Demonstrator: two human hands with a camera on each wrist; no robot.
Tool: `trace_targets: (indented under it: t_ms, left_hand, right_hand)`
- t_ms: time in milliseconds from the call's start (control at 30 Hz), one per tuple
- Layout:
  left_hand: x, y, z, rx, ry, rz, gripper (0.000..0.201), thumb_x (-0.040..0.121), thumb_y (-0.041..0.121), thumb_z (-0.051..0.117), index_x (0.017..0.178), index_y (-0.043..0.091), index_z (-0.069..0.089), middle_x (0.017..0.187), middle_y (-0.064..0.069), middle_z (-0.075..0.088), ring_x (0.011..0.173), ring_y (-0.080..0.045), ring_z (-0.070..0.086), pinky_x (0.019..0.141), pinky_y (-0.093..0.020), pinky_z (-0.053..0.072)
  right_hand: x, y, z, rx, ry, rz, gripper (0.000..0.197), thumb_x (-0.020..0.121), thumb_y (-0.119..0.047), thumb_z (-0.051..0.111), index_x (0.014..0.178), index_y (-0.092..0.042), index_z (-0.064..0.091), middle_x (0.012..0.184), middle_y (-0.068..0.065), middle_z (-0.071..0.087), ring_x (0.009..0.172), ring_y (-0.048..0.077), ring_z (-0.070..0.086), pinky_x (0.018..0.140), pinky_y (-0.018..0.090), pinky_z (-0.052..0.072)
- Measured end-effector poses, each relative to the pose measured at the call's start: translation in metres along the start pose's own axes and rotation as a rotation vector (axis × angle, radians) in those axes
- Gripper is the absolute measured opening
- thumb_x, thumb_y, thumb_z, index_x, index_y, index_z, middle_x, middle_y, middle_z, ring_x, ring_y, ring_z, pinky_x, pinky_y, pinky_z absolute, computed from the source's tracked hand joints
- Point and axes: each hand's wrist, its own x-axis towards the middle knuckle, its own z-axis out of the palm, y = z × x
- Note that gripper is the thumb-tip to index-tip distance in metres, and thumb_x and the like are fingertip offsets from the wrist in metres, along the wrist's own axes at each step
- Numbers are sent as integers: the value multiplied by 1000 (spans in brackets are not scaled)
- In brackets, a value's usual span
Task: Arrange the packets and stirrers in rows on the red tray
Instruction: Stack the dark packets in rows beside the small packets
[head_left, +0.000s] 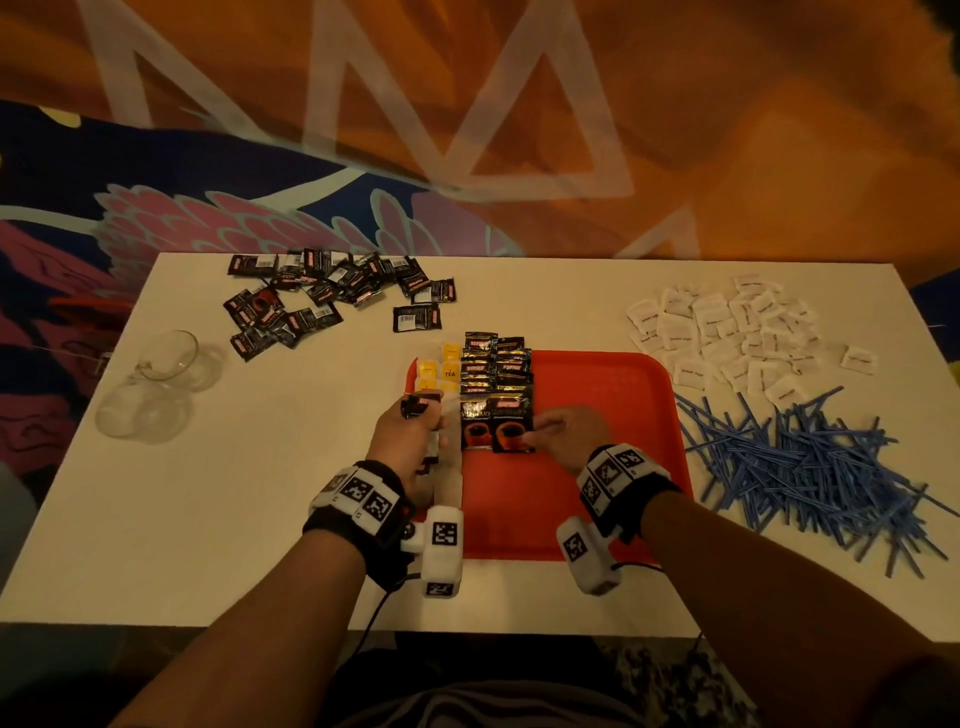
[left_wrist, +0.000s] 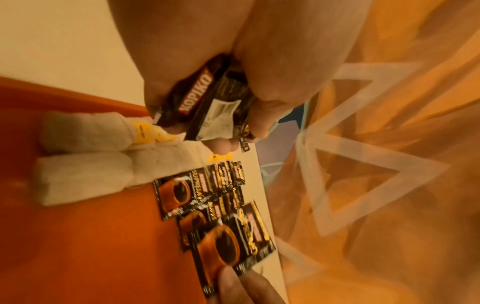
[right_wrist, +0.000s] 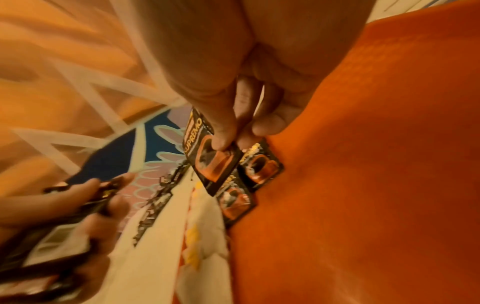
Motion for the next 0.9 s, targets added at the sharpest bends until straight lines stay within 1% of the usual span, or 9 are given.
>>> trace_targets:
  t_ms: [67,100,167,267,333,400,733,833,900]
  left_hand:
    - [6,-5,-7,62,-4,2,14,95,23,58,99,31,69,105,-9,72,100,-30,65,95,-53,52]
    - [9,-8,-12,68,-1,-18,16,94,22,58,101,31,69,105,-9,72,101,-32,65,94,-54,52]
    - [13,-12,-18,16,12,-54,22,92,18,59,107,27,71,101,-10,71,91,-31,65,84,-48,53]
    - [18,-18,-26,-70,49,-92,19,98,9,55,105,20,69,83,-9,68,67,-23,61,65,-37,51]
    - [21,-20,-29,-89,59,-93,20,99,6,52,108,15,68,76,-7,64,61,-19,57,50,-28,48]
    - [22,-21,-32,-87,67,-86,20,100,7,51,111,12,67,74,-5,63,58,-18,55,45,-26,44]
    - [29,-23,-41,-93,92,-125,20,101,13,50,103,22,68,75,-3,65,60,-18,56,53,-30,41]
    - [30,-22,-39,-110,92,-133,18,101,15,52,103,21,69,75,-2,65,60,-19,56,53,-31,42]
    - [29,-21,-38,-129,88,-135,16,101,16,53,103,17,69,75,-4,65,60,-20,57,53,-30,44]
  right_hand:
    - [13,9,1,-92,22,32,17,85,-30,73,99,-21,69,95,-8,62,81,5,55,55,14,36]
    - [19,12,1,-152,32,41,12,85,-31,73,91,-23,67,93,-9,63,75,2,54,53,14,36]
    - [31,19,3,-213,48,75,13,85,-32,72,85,-24,62,88,-10,62,70,-1,52,51,13,35]
    - [45,25,7,-243,31,112,16,85,-33,72,88,-21,62,90,-8,62,76,4,55,54,15,38]
    - [53,26,13,-223,23,121,20,82,-34,75,90,-20,63,93,-5,64,83,9,59,56,16,42]
    - [59,25,18,-193,32,133,22,80,-33,77,91,-21,62,93,-5,64,82,8,58,54,15,40]
    - [71,21,29,-251,32,152,21,81,-33,77,79,-25,58,89,-8,64,77,4,59,52,14,41]
    - [71,22,29,-261,36,127,21,81,-34,77,87,-25,58,87,-14,57,70,-4,50,45,7,33]
    - [70,24,29,-275,61,94,21,82,-33,75,94,-25,60,93,-14,57,73,-3,51,48,5,36]
